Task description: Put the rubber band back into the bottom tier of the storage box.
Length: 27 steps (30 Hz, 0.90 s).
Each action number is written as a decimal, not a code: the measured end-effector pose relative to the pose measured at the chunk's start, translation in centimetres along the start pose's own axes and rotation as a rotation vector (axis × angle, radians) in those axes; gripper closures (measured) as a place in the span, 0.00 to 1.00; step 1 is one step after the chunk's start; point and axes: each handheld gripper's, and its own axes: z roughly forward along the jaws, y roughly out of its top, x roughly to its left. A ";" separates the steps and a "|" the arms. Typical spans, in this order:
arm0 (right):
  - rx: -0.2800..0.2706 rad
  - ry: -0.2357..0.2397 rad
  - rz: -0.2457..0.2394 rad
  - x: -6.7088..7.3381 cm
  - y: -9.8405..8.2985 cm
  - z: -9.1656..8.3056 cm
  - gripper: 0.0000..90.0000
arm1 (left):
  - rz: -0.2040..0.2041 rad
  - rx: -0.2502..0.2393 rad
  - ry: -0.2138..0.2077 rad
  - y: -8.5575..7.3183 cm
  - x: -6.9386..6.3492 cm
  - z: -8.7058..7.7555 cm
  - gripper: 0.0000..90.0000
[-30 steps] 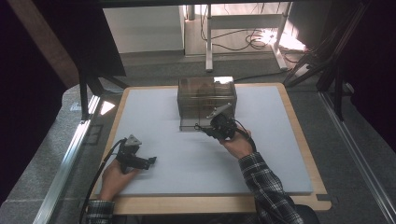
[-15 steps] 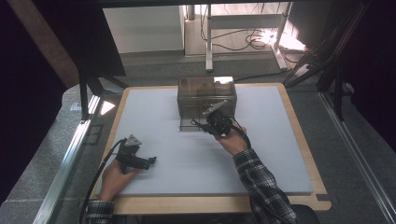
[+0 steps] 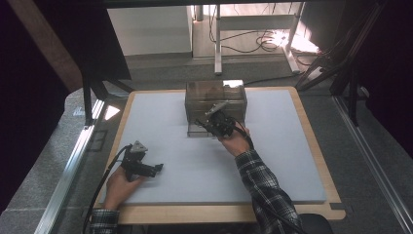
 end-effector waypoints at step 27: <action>0.055 -0.033 0.032 -0.4 1.5 4.6 0.95 | 0.001 0.001 0.001 0.0 0.0 0.0 0.00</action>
